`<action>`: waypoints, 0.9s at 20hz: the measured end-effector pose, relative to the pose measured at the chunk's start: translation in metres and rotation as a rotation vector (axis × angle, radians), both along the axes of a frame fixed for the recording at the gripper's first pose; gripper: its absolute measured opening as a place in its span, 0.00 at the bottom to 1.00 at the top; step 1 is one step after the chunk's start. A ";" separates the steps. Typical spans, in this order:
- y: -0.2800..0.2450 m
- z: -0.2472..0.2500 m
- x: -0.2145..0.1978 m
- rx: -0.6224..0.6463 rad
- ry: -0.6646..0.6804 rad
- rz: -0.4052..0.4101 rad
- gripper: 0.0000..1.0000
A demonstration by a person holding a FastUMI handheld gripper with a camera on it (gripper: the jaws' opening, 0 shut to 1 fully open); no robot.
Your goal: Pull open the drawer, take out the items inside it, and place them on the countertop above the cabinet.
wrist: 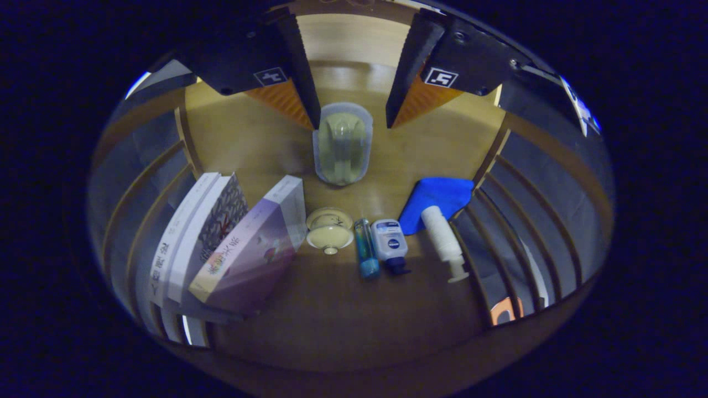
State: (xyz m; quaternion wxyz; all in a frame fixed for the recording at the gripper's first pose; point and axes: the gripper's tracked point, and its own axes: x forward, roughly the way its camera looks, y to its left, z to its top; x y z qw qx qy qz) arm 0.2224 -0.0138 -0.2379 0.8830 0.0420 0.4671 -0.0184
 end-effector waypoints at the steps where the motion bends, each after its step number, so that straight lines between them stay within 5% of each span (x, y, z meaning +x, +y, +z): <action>1: 0.000 0.003 -0.010 0.004 -0.018 0.001 0.68; 10: 0.024 0.046 -0.106 0.040 -0.279 0.024 0.76; 18: 0.035 0.013 -0.187 -0.005 -0.542 -0.031 0.82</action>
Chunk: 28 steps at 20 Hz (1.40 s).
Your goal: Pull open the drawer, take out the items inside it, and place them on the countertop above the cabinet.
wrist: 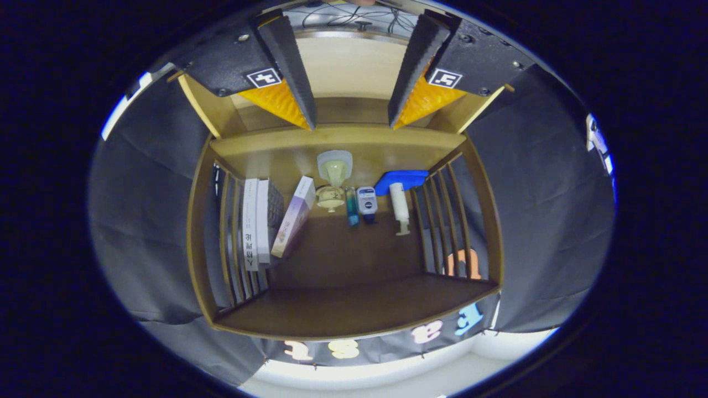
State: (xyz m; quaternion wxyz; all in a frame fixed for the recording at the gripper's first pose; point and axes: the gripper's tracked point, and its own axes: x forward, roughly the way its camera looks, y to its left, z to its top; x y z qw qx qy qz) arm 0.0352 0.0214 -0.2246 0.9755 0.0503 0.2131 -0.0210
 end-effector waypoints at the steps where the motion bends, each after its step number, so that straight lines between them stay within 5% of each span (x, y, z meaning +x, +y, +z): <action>1: 0.002 -0.009 -0.008 0.011 -0.010 -0.010 0.82; 7: 0.019 -0.044 -0.063 -0.042 -0.118 -0.007 0.83; 13: 0.019 -0.093 -0.099 -0.089 -0.106 -0.042 1.00; 18: 0.018 -0.145 -0.107 -0.069 -0.006 -0.056 1.00; 28: 0.014 -0.151 -0.091 -0.122 -0.040 -0.131 1.00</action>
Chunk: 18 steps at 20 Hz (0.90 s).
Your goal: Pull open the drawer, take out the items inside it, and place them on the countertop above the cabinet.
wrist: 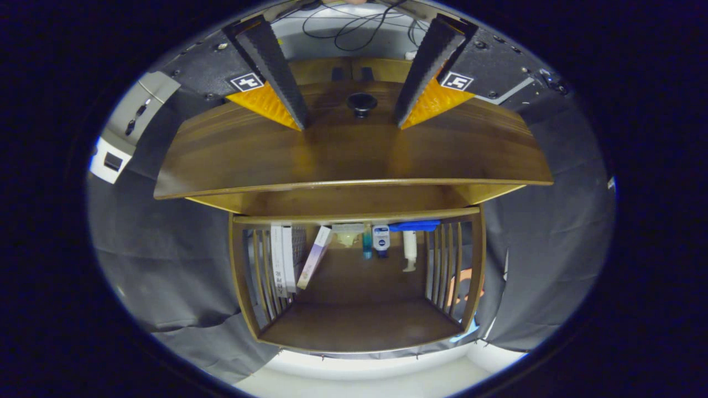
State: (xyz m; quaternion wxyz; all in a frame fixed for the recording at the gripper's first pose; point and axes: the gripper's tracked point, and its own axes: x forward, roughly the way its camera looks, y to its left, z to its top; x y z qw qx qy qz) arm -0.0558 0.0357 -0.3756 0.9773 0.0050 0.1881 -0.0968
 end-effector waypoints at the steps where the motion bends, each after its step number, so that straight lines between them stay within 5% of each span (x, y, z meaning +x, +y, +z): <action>1: 0.001 0.000 0.001 -0.002 0.000 0.001 1.00; 18: -0.006 -0.001 0.096 0.030 -0.002 -0.018 0.99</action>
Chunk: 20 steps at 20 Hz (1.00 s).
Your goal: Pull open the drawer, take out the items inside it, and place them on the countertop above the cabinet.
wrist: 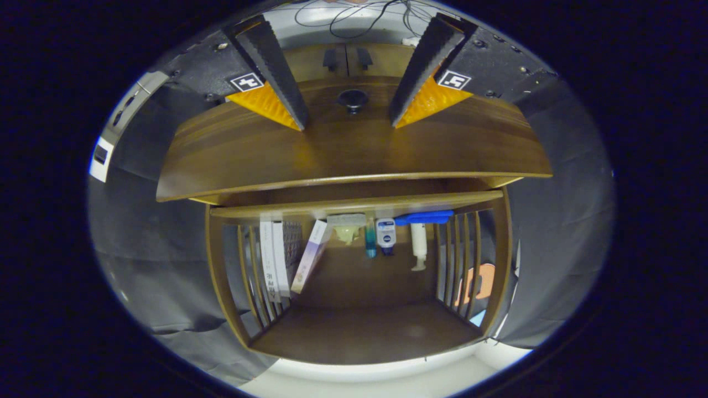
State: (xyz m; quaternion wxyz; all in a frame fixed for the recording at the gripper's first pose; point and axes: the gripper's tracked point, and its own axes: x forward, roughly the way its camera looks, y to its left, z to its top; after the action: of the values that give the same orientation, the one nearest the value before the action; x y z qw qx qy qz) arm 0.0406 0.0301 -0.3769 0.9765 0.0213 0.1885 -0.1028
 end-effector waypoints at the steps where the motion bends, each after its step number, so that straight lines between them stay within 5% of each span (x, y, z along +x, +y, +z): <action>1: -0.001 0.000 0.007 0.000 0.000 -0.001 0.99; 12: -0.014 -0.011 0.094 -0.020 0.030 0.004 0.99; 20: -0.013 -0.011 0.092 -0.042 0.035 0.006 0.99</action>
State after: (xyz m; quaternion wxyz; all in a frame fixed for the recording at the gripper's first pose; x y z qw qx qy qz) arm 0.1321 0.0167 -0.3878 0.9736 -0.0014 0.2032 -0.1043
